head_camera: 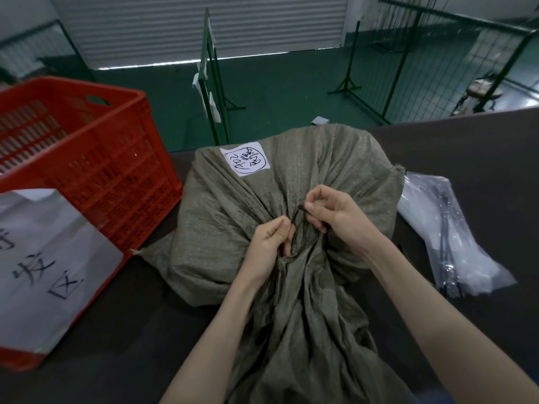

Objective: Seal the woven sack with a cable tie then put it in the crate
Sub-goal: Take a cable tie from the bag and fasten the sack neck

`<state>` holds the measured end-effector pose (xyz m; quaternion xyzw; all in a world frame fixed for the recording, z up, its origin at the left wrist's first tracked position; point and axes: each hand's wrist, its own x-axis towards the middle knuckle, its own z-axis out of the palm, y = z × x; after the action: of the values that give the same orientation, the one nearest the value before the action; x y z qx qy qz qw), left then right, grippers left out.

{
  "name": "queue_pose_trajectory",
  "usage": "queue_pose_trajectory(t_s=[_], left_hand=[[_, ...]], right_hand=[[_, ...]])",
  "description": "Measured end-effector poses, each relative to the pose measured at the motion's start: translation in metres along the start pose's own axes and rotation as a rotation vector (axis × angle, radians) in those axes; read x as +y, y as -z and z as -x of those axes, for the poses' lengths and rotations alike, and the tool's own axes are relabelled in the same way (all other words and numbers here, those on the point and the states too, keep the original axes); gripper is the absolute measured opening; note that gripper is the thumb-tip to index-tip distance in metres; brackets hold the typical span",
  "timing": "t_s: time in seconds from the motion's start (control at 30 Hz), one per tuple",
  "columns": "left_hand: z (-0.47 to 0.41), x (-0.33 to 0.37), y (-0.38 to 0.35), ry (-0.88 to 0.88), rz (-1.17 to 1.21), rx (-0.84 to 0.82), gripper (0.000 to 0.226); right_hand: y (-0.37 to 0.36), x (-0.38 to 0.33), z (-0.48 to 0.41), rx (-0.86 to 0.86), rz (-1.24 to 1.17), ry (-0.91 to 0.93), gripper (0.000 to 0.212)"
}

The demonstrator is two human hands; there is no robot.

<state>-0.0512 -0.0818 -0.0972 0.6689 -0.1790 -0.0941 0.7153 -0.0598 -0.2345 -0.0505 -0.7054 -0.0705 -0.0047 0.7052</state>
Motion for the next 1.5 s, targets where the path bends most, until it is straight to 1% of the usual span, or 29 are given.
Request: queue_pose_trajectory(t_s=[0.37,0.9,1.1,1.27,1.4,1.5], left_hand=[[-0.0006,-0.0002,0.0048,0.002,0.01,-0.04,0.034],[-0.0023,-0.0017,0.0095,0.008,0.011,-0.076,0.034],[-0.0023,-0.0015,0.0091,0.006,0.006,-0.073,0.034],[-0.0018,-0.0033,0.0096,0.01,0.014,-0.064,0.034],[-0.0005,-0.0038,0.0088,0.01,0.015,-0.053,0.033],[0.0,-0.0032,0.0081,0.007,0.004,-0.051,0.032]], right_hand=[[0.0002,0.0013,-0.0011,-0.031,0.01,-0.02,0.017],[-0.0007,0.0009,0.0,0.002,0.011,-0.02,0.019],[-0.0033,0.0034,-0.0008,-0.065,0.145,-0.018,0.02],[-0.0048,0.0018,-0.0006,-0.077,0.237,0.002,0.021],[-0.0036,0.0013,0.0018,-0.027,0.155,0.02,0.025],[-0.0046,0.0009,0.0043,-0.001,0.094,0.034,0.016]])
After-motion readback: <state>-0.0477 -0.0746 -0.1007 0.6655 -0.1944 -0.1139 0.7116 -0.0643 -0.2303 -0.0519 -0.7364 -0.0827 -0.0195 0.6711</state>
